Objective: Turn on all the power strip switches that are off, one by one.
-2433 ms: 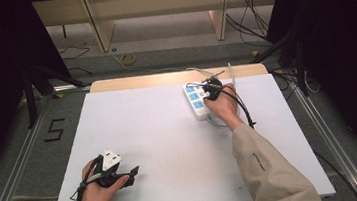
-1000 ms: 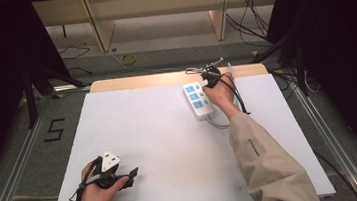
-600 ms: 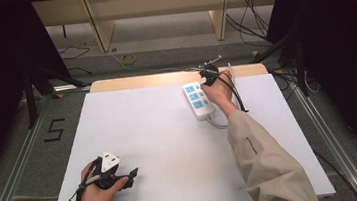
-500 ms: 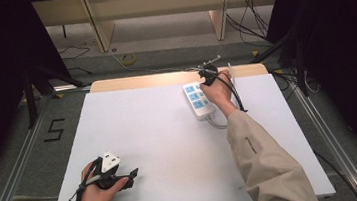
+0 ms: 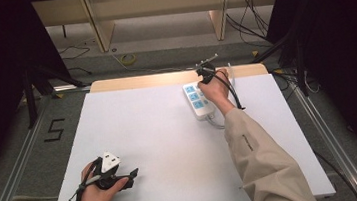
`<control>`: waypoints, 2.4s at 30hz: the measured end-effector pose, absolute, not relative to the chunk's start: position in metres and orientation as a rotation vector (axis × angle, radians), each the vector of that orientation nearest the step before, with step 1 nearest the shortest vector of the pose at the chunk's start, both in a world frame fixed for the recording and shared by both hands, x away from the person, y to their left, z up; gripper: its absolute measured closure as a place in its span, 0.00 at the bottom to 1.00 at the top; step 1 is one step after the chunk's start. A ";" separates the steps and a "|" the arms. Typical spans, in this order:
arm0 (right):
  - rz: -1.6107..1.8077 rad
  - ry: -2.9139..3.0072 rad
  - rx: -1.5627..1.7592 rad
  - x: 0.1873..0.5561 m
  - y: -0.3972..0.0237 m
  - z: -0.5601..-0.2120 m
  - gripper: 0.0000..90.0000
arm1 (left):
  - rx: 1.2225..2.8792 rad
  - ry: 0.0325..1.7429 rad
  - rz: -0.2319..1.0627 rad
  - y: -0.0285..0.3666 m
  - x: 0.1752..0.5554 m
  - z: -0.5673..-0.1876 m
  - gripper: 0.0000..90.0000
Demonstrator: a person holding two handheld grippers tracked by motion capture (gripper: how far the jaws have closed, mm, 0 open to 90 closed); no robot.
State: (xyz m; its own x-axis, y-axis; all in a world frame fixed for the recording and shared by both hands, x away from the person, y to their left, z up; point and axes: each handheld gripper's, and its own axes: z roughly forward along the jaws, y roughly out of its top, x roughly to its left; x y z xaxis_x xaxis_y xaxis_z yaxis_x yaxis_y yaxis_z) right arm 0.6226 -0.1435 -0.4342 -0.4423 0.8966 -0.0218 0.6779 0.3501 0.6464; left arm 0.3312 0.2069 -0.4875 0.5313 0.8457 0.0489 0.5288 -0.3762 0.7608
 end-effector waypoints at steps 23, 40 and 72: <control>0.792 2.239 1.373 0.635 -0.133 -0.430 1.00 | 2.057 1.114 0.578 0.208 0.331 -0.487 0.22; 0.772 2.248 1.381 0.642 -0.134 -0.440 1.00 | 2.059 1.114 0.575 0.209 0.331 -0.487 0.22; 0.756 2.269 1.379 0.644 -0.133 -0.449 1.00 | 2.061 1.111 0.576 0.208 0.331 -0.487 0.22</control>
